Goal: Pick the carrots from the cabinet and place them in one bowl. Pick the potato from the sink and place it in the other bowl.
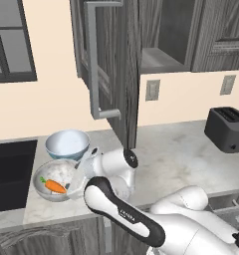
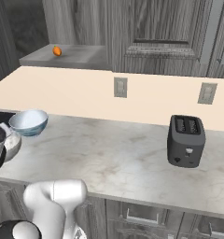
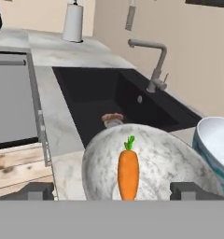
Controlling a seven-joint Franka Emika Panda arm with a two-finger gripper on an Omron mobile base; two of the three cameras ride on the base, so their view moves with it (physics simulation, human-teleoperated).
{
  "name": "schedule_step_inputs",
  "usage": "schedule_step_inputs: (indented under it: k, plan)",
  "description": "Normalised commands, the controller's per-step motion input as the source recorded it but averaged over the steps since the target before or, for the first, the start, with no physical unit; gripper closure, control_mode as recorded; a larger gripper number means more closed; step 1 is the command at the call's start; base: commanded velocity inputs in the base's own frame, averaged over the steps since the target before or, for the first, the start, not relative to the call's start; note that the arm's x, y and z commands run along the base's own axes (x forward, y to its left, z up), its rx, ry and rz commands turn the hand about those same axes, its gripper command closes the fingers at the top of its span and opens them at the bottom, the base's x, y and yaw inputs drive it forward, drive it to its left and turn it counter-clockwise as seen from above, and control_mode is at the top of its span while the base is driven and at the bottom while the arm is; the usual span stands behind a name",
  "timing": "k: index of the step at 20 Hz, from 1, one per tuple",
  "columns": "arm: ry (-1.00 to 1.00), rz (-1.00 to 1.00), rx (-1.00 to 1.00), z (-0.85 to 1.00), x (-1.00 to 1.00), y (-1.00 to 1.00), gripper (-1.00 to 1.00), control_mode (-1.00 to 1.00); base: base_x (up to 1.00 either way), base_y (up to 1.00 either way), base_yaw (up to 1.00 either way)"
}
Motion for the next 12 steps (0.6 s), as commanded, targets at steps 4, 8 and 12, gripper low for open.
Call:
schedule_step_inputs:
  k: [4,8,12]
  plan:
    - [-0.16,-0.08,0.0,0.47,-0.49,-0.61,-1.0,-1.0,0.0,0.0,0.0]
    - [-0.15,-0.01,0.05,0.44,-0.27,-0.76,-1.0,-1.0,0.0,0.0,0.0]
    - [-0.07,0.0,0.21,0.28,-0.02,-0.88,-1.0,-1.0,0.0,0.0,0.0]
